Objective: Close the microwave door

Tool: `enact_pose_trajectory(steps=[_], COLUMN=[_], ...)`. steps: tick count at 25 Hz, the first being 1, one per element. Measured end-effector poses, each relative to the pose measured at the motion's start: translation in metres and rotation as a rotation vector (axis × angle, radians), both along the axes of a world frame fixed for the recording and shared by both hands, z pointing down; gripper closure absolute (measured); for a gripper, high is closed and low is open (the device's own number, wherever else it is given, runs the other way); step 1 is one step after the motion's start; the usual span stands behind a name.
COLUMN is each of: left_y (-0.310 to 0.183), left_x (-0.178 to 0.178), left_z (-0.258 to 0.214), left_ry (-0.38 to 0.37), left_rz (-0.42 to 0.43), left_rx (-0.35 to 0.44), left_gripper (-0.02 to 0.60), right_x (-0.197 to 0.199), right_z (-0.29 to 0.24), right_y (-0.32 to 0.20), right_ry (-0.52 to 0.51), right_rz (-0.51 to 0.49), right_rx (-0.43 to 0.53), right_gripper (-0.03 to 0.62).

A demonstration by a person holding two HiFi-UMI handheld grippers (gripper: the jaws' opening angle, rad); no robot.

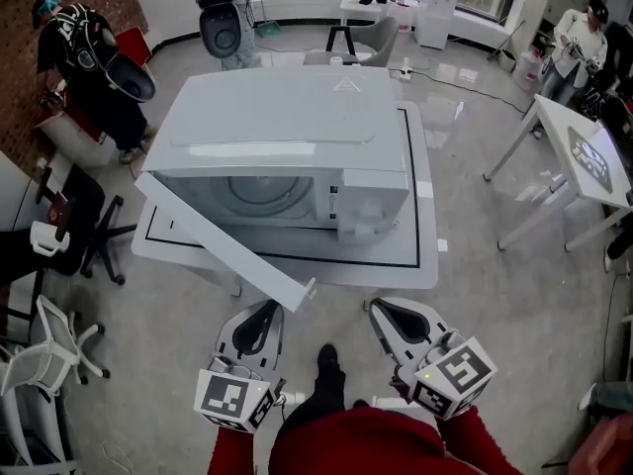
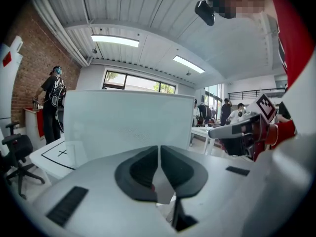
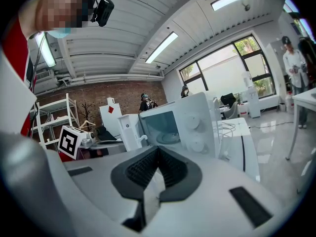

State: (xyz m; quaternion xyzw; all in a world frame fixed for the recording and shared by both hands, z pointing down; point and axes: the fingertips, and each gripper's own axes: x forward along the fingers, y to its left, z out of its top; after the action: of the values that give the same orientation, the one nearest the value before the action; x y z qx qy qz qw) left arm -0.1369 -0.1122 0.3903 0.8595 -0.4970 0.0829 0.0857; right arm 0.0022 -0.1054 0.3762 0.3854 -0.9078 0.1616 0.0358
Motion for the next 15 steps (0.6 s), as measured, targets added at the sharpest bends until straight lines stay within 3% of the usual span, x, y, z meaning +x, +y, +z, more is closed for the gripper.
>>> enact_pose_trajectory(steps=[3, 15], left_y=[-0.006, -0.034], left_x=[0.006, 0.025], left_z=[0.000, 0.005], left_ry=[0.026, -0.008], left_rz=[0.023, 0.082], left_rx=[-0.006, 0.005], left_gripper=[0.552, 0.552], right_x=[0.000, -0.002], right_z=[0.000, 0.004], right_y=[-0.002, -0.011], right_ry=[0.007, 0.024], right_rz=[0.007, 0.043], right_rx=[0.000, 0.002], right_gripper=[0.582, 0.582])
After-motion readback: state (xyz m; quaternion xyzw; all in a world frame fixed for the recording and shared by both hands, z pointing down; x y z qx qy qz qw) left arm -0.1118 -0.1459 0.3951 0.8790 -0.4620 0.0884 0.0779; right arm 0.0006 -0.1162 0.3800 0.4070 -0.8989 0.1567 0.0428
